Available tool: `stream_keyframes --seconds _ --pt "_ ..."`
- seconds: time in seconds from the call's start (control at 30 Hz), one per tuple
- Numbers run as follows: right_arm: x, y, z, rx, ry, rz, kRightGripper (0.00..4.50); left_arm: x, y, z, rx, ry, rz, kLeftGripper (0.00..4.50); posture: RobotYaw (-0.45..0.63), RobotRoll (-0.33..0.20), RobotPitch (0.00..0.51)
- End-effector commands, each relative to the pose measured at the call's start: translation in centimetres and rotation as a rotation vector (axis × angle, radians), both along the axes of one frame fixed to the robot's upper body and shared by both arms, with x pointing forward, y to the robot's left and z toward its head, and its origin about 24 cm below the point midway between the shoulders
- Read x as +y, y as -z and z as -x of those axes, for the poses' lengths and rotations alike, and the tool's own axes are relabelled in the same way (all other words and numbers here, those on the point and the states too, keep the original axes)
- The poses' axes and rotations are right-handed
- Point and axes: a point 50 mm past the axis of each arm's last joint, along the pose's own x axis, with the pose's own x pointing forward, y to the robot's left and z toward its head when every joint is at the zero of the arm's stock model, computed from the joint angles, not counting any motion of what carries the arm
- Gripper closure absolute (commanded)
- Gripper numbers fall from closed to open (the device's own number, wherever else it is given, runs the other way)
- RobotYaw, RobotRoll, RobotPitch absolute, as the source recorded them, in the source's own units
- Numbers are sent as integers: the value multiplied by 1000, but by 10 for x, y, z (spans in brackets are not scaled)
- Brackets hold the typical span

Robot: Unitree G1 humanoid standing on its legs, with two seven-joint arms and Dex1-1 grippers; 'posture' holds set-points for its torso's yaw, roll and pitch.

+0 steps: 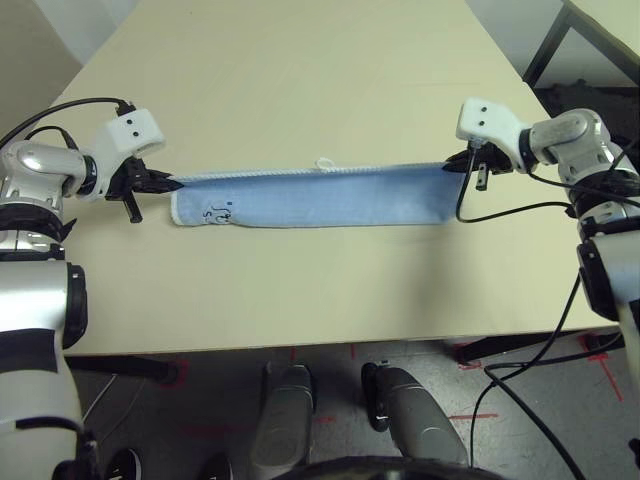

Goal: Fold the towel and set it aside.

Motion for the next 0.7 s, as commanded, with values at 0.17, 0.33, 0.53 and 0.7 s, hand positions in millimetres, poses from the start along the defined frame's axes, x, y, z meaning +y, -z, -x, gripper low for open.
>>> stream_keyframes --seconds 0.17,0.33,0.53,0.7 --pt "-5 -11 -1 -55 26 -13 478 15 -1 9 25 -61 -23 626 34 0 201" --pt "-24 -18 5 -71 60 -13 0 29 -4 20 7 -109 -15 32 38 0 205" --pt "-36 -18 12 -7 59 -80 0 38 0 30 24 -122 9 32 32 0 204" --pt "-24 -4 15 101 -6 -142 525 17 10 24 107 6 175 195 34 0 203"
